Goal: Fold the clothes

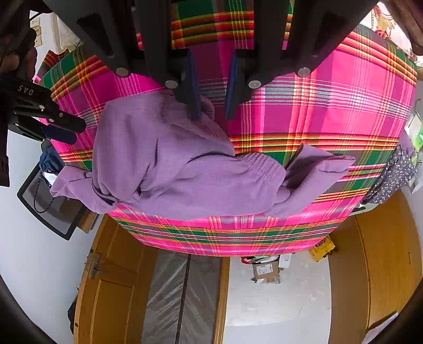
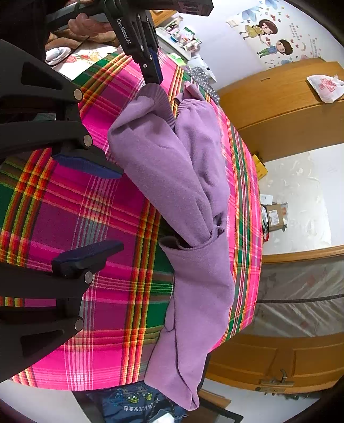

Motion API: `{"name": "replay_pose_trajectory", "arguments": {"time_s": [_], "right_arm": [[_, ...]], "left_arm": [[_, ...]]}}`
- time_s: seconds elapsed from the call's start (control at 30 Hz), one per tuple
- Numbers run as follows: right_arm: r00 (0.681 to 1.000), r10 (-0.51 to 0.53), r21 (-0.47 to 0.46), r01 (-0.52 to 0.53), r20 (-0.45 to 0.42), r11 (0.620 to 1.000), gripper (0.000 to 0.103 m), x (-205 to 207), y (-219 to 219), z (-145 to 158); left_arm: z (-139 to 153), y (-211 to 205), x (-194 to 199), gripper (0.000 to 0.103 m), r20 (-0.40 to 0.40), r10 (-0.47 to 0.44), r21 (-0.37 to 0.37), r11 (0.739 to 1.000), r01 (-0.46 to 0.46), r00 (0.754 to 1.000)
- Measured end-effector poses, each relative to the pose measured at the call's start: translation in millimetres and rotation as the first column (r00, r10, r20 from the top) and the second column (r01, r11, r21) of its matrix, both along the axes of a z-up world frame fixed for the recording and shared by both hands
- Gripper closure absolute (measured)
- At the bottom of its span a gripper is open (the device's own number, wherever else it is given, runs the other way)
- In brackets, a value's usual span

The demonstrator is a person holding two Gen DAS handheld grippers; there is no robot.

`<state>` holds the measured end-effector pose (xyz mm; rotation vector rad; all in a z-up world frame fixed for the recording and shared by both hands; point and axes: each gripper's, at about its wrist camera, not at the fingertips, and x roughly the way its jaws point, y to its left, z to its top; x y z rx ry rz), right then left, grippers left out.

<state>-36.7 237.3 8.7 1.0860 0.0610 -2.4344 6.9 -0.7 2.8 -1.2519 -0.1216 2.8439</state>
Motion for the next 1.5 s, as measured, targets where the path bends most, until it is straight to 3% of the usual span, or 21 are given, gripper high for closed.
{"name": "replay_pose_trajectory", "arguments": {"time_s": [0.6, 1.5], "right_arm": [[1.000, -0.004, 0.001, 0.004, 0.002, 1.000, 0.053, 0, -3, -4], [1.000, -0.008, 0.002, 0.008, 0.002, 1.000, 0.053, -2, -5, -5]], "left_arm": [[0, -3, 1, 0.084, 0.014, 0.009, 0.033, 0.999, -0.010, 1.000], [-11, -2, 0, 0.084, 0.003, -0.062, -0.028, 0.998, 0.063, 0.998]]}}
